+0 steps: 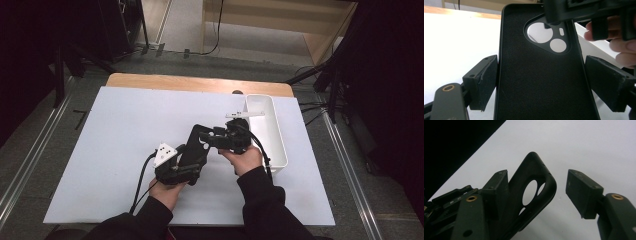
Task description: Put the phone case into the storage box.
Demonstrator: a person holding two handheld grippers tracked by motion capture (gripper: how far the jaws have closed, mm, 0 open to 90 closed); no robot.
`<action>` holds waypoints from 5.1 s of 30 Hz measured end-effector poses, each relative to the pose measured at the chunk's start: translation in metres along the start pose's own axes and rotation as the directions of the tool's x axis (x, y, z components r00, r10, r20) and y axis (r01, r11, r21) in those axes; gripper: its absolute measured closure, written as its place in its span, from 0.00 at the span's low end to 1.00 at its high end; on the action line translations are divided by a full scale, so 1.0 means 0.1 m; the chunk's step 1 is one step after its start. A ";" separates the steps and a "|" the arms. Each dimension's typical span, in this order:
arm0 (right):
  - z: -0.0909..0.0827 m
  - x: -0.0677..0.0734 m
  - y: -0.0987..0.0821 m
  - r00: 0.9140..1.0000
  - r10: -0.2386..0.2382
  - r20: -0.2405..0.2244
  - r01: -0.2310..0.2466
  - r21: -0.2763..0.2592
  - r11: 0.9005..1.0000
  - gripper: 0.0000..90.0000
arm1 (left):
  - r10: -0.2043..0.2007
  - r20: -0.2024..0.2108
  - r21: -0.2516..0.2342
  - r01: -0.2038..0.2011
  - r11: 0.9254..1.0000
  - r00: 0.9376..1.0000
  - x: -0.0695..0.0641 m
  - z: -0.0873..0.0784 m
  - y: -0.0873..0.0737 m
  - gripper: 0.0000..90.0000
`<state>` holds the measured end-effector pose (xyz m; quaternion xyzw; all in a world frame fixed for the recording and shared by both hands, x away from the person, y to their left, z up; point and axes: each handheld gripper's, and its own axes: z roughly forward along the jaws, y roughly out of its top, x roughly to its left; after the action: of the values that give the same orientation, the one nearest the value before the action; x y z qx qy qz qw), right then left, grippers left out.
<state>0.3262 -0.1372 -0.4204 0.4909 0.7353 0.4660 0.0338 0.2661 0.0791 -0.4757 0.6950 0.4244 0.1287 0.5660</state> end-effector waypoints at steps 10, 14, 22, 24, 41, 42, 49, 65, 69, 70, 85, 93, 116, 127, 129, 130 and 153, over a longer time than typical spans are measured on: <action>0.09 -0.06 0.01 0.995 0.093 -0.047 -0.091 0.049 0.995 0.67 | -0.007 0.007 -0.002 0.007 1.000 1.000 -0.02 0.00 -0.01 0.15; 0.10 -0.07 0.02 0.989 0.136 -0.060 -0.131 0.073 0.989 0.77 | 0.003 0.010 -0.011 -0.003 1.000 1.000 -0.04 0.00 -0.02 0.15; 0.07 -0.09 0.03 0.979 0.189 -0.075 -0.183 0.071 0.981 0.82 | 0.011 0.010 -0.013 -0.011 1.000 1.000 -0.06 -0.01 -0.02 0.15; 0.06 -0.11 0.04 0.973 0.212 -0.094 -0.205 0.076 0.976 0.83 | 0.016 0.009 -0.013 -0.016 1.000 1.000 -0.06 -0.01 -0.02 0.15; 0.00 -0.09 0.08 0.952 0.268 -0.147 -0.255 0.099 0.962 0.88 | 0.074 0.004 -0.010 -0.074 0.997 0.997 -0.09 -0.01 -0.01 0.14; -0.01 -0.08 0.08 0.952 0.268 -0.149 -0.255 0.103 0.962 0.88 | 0.079 0.001 -0.009 -0.079 0.997 0.997 -0.09 -0.01 0.00 0.14; -0.07 -0.02 0.11 0.957 0.246 -0.150 -0.234 0.093 0.968 0.89 | 0.060 0.014 0.020 -0.060 0.998 0.998 -0.07 0.00 0.08 0.00; -0.15 -0.03 0.14 0.984 0.165 -0.061 -0.162 0.053 0.985 0.89 | -0.029 0.092 0.188 0.011 0.982 0.995 0.09 -0.04 0.25 0.03; -0.19 -0.04 0.15 0.986 0.159 -0.049 -0.157 0.044 0.987 0.89 | -0.033 0.113 0.217 0.008 0.976 0.993 0.14 -0.05 0.31 0.06; -0.19 -0.04 0.15 0.986 0.159 -0.049 -0.157 0.044 0.987 0.89 | -0.034 0.120 0.223 0.007 0.975 0.992 0.15 -0.06 0.32 0.06; -0.26 -0.05 0.18 0.996 0.065 -0.059 -0.064 0.024 0.998 0.89 | 0.001 0.183 0.358 -0.068 0.931 0.983 0.38 -0.13 0.54 0.18; -0.28 -0.07 0.18 0.996 0.032 -0.081 -0.030 0.024 0.999 0.89 | 0.004 0.207 0.397 -0.088 0.914 0.978 0.49 -0.18 0.65 0.18; -0.35 -0.01 0.23 0.967 -0.180 -0.179 0.190 0.039 0.981 0.89 | 0.031 0.319 0.469 -0.186 0.863 0.947 0.48 -0.20 0.77 0.28; -0.37 -0.07 0.26 0.931 -0.233 -0.280 0.258 0.052 0.965 0.89 | 0.040 0.386 0.456 -0.228 0.860 0.922 0.51 -0.24 0.86 0.35; -0.37 -0.08 0.27 0.924 -0.239 -0.297 0.266 0.051 0.963 0.89 | 0.041 0.394 0.447 -0.230 0.864 0.918 0.52 -0.25 0.88 0.35; -0.38 -0.08 0.27 0.920 -0.247 -0.303 0.274 0.050 0.960 0.89 | 0.046 0.398 0.443 -0.235 0.865 0.916 0.52 -0.26 0.89 0.35; -0.33 0.01 0.23 0.837 -0.352 -0.419 0.418 0.073 0.906 0.89 | 0.100 0.493 0.450 -0.352 0.821 0.864 0.43 -0.29 0.93 0.35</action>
<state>0.3251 -0.1561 -0.3852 0.2288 0.8457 0.4781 -0.0623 0.3142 0.1307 -0.3961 0.8797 0.2132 -0.0876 0.4158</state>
